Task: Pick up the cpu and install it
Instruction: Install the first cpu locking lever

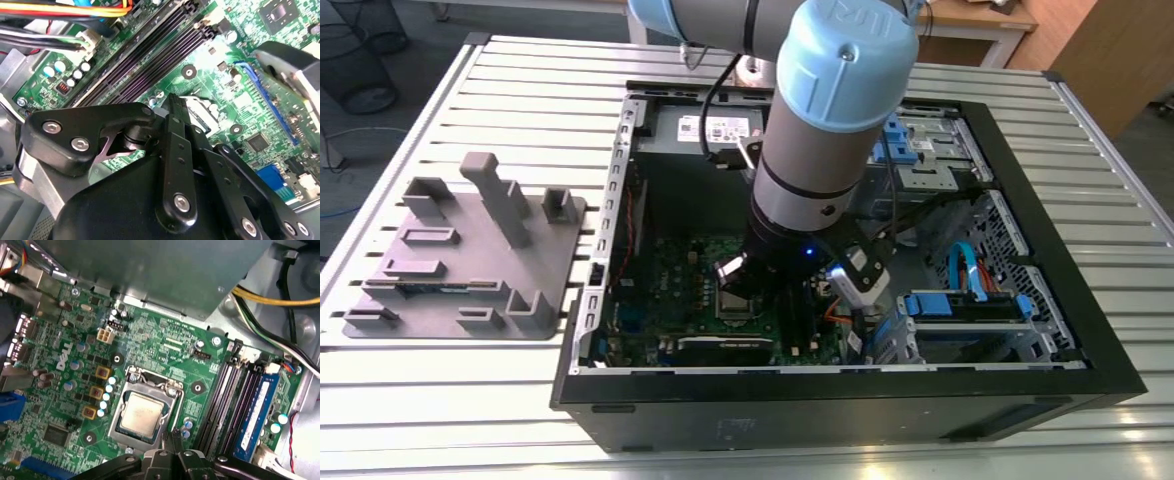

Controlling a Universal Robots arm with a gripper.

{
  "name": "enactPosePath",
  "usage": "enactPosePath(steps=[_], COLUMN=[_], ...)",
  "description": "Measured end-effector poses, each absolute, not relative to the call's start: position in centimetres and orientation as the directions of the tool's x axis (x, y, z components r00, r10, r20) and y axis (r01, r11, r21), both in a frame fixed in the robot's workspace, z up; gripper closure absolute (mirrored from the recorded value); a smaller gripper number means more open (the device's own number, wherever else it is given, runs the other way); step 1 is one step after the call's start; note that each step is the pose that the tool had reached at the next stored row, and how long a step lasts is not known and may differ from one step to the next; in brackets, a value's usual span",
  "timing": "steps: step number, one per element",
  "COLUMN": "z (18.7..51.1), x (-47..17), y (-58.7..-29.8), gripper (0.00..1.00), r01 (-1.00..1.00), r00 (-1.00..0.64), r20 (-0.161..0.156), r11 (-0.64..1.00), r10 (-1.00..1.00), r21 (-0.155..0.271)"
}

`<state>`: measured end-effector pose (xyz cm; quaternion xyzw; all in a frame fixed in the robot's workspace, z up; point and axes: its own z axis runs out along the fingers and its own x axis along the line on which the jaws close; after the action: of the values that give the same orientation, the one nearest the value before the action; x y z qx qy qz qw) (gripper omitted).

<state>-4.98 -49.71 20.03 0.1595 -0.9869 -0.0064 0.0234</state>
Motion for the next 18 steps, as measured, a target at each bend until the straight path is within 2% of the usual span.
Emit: enactPosePath(steps=[18], z=[19.47], x=[-5.10], y=[-49.45], gripper=[0.89], r01=[-0.314], r00=[-0.948], r20=[0.036], r11=[0.949], r10=[-0.315], r21=[0.018])
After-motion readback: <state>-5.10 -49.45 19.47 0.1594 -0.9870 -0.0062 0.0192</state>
